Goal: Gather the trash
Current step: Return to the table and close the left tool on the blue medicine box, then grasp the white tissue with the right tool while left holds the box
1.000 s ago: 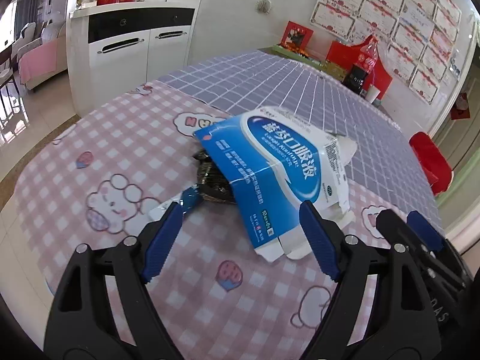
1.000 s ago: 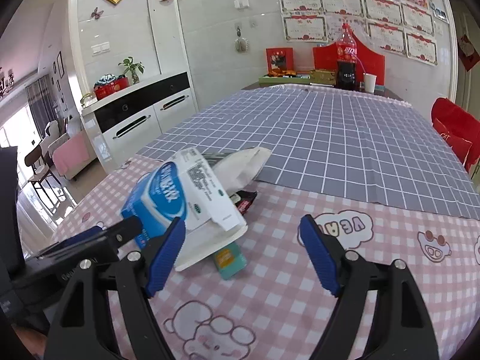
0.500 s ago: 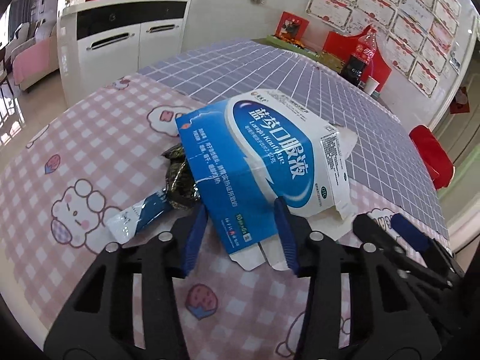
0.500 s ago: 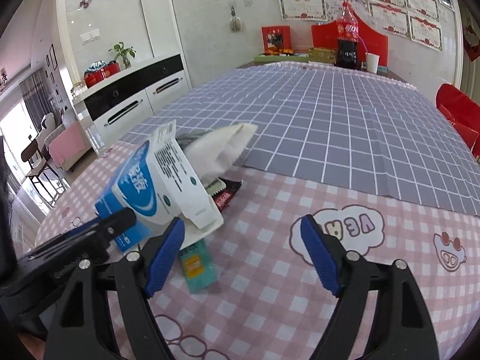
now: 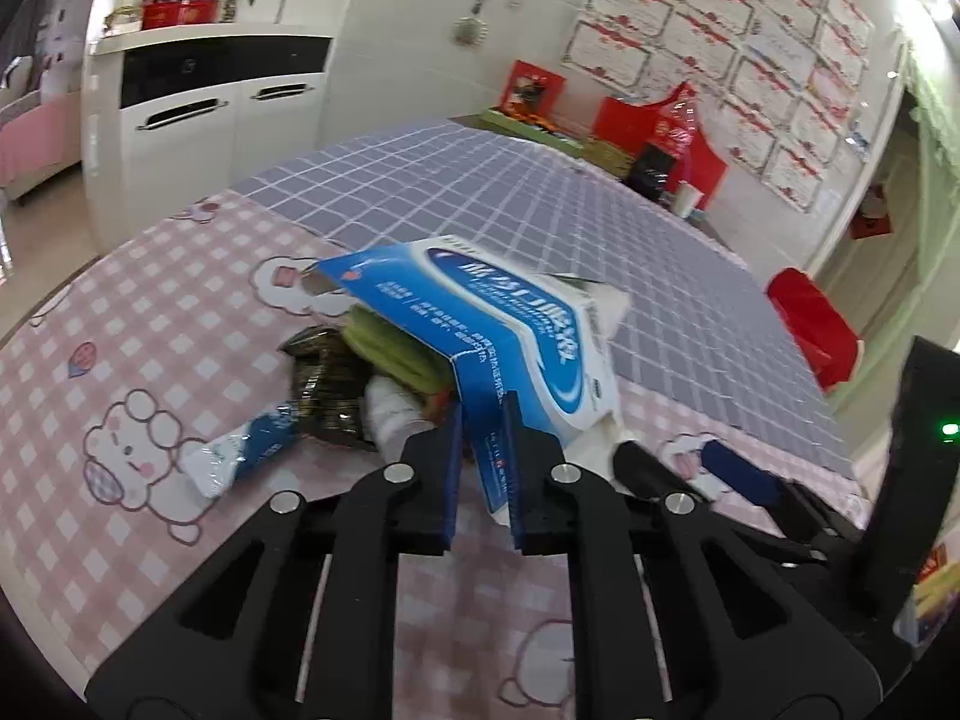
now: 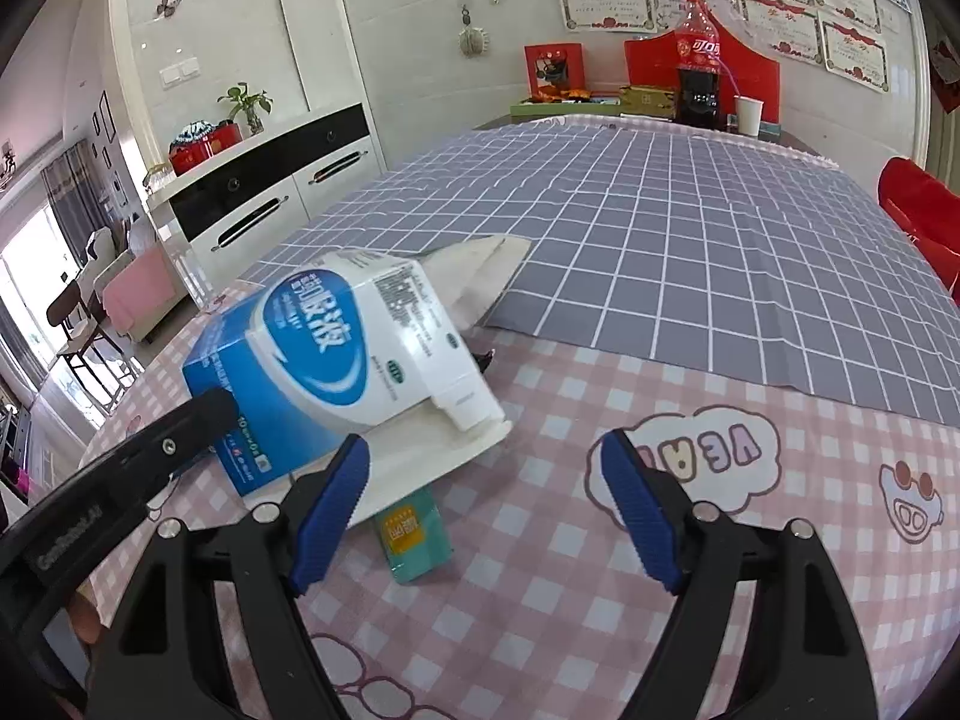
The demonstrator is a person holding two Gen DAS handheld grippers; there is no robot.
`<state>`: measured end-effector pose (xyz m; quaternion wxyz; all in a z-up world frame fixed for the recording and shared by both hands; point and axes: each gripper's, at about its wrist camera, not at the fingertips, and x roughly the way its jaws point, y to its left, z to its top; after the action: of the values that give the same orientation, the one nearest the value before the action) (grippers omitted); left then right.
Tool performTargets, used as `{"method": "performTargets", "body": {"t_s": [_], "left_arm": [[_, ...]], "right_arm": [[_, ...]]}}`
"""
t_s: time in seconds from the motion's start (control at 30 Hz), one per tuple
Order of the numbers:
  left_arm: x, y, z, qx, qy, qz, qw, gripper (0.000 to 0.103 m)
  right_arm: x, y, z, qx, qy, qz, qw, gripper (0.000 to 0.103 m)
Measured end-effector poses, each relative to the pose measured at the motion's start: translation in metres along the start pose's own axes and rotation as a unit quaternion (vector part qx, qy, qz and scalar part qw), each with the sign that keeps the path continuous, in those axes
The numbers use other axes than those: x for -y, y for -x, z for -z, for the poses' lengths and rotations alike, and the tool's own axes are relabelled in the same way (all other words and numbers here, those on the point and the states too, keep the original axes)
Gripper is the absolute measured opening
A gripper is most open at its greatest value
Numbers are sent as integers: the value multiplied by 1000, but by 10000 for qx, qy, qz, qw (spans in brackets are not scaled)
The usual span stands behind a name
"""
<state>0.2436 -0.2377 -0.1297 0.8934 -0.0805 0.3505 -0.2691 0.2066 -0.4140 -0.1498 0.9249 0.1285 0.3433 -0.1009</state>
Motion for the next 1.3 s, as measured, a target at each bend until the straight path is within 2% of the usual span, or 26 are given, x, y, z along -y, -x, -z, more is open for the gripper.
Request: {"method": "performTargets", "body": {"t_s": [0.13, 0.23, 0.3, 0.37, 0.43, 0.67, 0.77, 0.83, 1.03, 1.2, 1.3], "left_arm": [[20, -1, 1, -81, -259, 319, 9991, 12], [32, -2, 2, -73, -445, 320, 9985, 11], [38, 0, 3, -22, -495, 322, 9982, 6], [43, 2, 4, 54, -554, 201, 9982, 5], [46, 7, 4, 198, -583, 126, 9980, 4], [38, 56, -6, 1103, -526, -156, 9924, 3], [32, 73, -7, 1289, -566, -322, 9895, 3], [26, 79, -9, 1227, -565, -343, 9902, 2], [0, 95, -5, 1146, -576, -712, 9892, 3], [-13, 82, -5, 678, -415, -412, 9960, 4], [-16, 73, -5, 551, -300, -184, 9979, 4]], "right_arm": [[0, 3, 2, -21, -25, -13, 10000, 78], [2, 7, 5, -16, -12, 29, 10000, 78], [5, 11, 5, -15, -43, 53, 10000, 78], [9, 14, 6, 5, -65, 85, 9999, 78], [12, 19, 6, 58, -109, 101, 9999, 78], [16, 38, 2, 367, -232, 34, 9991, 78], [12, 39, -2, 393, -238, -28, 9989, 78], [7, 37, -4, 367, -240, -94, 9990, 78], [-12, 28, -8, 243, -136, -317, 9991, 78], [-35, 11, -6, 0, 59, -382, 9993, 78], [-42, 4, -3, -116, 119, -411, 9990, 78]]}}
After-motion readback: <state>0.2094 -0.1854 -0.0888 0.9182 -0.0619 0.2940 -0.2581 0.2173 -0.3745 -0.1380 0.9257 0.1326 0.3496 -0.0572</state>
